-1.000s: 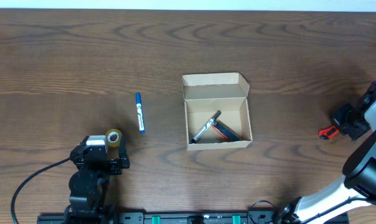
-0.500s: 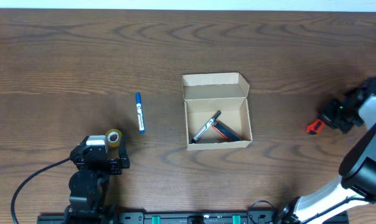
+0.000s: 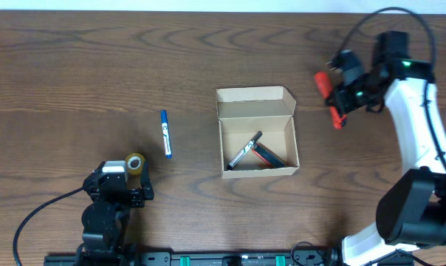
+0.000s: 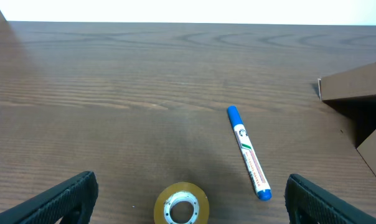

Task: Pack container
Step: 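Lift the box cutter and carry it over the box with right gripper, then lower the box cutter into the box, release, withdraw right gripper, then reach left gripper to the blue-capped marker and grasp it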

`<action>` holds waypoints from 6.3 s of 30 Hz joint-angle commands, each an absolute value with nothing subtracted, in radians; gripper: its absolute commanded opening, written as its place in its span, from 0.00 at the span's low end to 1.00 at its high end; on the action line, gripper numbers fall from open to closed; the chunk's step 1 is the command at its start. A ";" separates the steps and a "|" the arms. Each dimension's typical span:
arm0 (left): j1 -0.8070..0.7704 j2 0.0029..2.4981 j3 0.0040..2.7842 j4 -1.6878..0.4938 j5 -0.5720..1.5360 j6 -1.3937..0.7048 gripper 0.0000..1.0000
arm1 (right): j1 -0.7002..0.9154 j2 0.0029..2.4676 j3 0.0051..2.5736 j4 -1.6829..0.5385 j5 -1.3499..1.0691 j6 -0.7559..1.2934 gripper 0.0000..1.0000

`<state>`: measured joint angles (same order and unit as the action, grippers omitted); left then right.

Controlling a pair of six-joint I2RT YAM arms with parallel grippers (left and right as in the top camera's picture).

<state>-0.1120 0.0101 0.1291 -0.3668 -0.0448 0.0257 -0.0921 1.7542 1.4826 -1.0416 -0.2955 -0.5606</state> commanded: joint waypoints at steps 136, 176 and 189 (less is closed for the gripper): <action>-0.111 1.680 1.480 -1.033 0.217 0.025 0.95 | -0.250 1.403 1.569 -1.010 -0.258 -0.382 0.99; -0.250 1.968 1.266 -0.791 0.105 -0.139 1.00 | -0.253 1.428 1.554 -1.003 -0.143 -0.370 0.99; -0.275 1.968 1.265 -0.754 0.100 -0.181 0.89 | -0.307 1.436 1.554 -0.996 -0.139 -0.344 0.99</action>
<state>-0.2752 1.9560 1.2682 -0.7536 0.1017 -0.1635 -0.3000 1.4307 1.5570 -0.9977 -0.1406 -0.3641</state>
